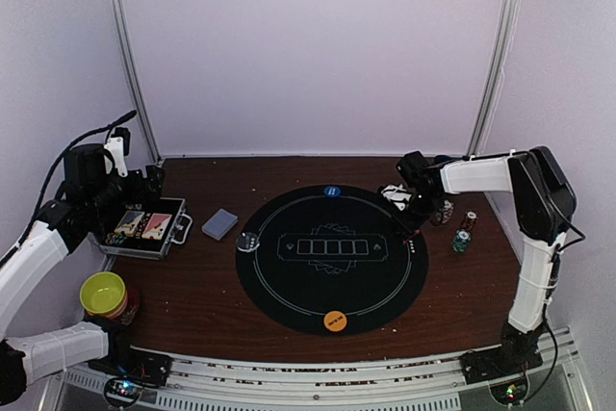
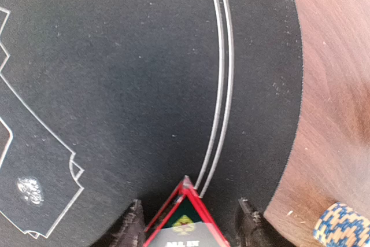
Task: Distribute texas hold em gaming equipment
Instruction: Move the all-in button to the poker table mat, then pick up the pile of poker chips from the pile of poker chips.
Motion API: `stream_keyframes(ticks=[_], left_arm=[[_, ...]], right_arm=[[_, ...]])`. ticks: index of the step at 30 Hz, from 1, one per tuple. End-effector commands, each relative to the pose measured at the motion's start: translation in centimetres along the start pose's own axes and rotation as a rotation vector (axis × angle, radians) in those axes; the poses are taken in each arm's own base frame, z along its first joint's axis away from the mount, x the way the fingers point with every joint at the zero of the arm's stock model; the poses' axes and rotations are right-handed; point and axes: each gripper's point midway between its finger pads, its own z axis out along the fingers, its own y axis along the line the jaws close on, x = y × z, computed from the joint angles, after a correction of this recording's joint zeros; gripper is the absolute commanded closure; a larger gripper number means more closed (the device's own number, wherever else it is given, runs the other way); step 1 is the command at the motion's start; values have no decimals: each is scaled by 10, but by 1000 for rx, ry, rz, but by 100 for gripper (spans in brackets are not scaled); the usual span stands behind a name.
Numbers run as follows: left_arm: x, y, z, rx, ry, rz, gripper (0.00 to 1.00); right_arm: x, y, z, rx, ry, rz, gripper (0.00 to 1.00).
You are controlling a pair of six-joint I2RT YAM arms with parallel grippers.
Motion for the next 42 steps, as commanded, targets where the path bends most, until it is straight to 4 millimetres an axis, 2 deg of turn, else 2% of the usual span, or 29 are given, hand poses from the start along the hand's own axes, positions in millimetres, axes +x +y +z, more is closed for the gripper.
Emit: stream_keyframes(ticks=[1, 9, 12, 15, 24, 31, 36, 42], left_arm=[[-11, 1, -1, -2, -33, -8, 2], [-11, 2, 0, -9, -31, -6, 2], [-10, 3, 0, -12, -29, -3, 2], [-10, 3, 0, -12, -32, -2, 2], [-14, 0, -4, 8, -43, -2, 2], [-16, -1, -7, 16, -52, -5, 2], [-16, -3, -6, 25, -47, -6, 2], [-23, 0, -16, 13, -83, -12, 2]], right_arm=[[-25, 1, -28, -21, -68, -45, 33], [-107, 8, -132, -84, -348, -46, 0], [-127, 11, -169, -73, -457, -21, 0], [-133, 8, -189, -49, -504, 13, 0], [-105, -17, -187, 116, -461, 77, 0], [-102, -25, -193, 157, -445, 115, 0], [-88, -48, -174, 236, -382, 158, 0], [-70, -95, -135, 252, -251, 266, 0]])
